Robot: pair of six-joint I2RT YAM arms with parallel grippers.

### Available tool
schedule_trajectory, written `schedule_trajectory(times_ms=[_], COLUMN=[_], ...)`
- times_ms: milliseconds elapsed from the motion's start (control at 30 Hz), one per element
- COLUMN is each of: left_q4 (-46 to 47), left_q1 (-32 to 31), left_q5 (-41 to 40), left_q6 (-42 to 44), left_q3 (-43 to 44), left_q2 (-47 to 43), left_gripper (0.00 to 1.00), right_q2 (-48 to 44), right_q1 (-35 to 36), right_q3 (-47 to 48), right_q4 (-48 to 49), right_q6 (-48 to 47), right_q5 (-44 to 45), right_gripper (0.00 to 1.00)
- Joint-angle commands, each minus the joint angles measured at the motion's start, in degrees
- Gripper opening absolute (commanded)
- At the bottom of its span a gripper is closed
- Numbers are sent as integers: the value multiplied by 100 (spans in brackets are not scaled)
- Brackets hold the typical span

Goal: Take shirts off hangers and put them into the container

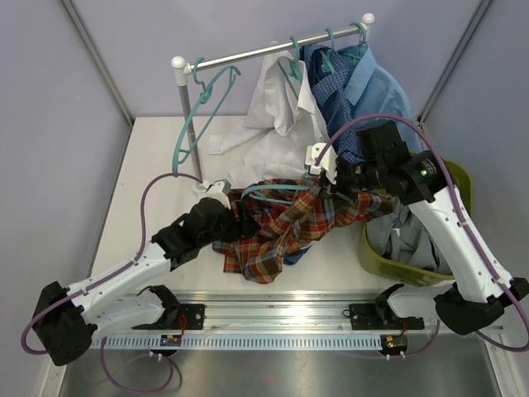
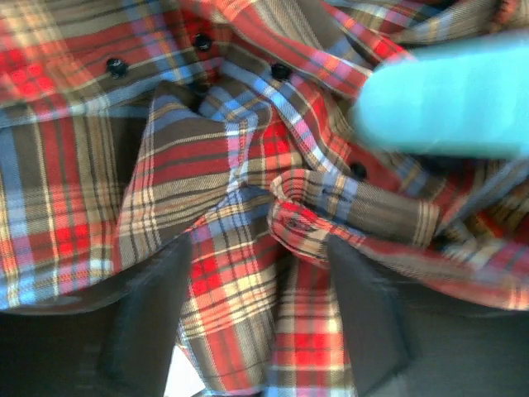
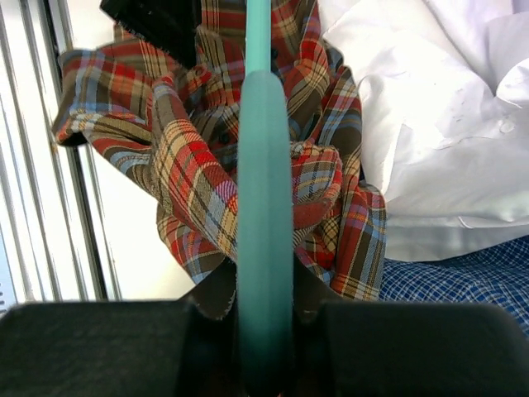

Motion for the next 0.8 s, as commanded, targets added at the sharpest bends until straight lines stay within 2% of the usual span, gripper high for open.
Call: schedule_trajectory(times_ms=[0,100,167,267,400,533,633,767], left_q4=[1106,1082,392,-611,-993,-1010,-1134,-1266], left_q1=[92,92,92,92,92,92,92,92], left_q5=[1085,1832,2236,2352,2405,3053,3231,3503], left_q6=[799,1614,2343,3179,4066,4463,4806,5140], left_q3=[-168,6,331,991,1291,1500,1791,2195], left_q2=[-802,-1547,-1770,-2016,-2175,-1782,-1394,-823], left_gripper=[74,84,91,95,96,96,95,93], right_q2=[-302,-311,-250,-66,233,601,883,1393], right_q1=[-175,-175,-184,-184,-184,-175,-131,263], right_q3=[49,-145,-163,12,259,556,986,1419], right_q4=[241,268,137,-214,-926,-1637,-2024,-2316], right_q6=[242,128,-30,-346,-1049,-1961,-2297,-2483], right_q5=[-369,-325,-412,-553,-1027,-1580,-1810,-1749], right_gripper=[0,0,0,0,0,0,0,0])
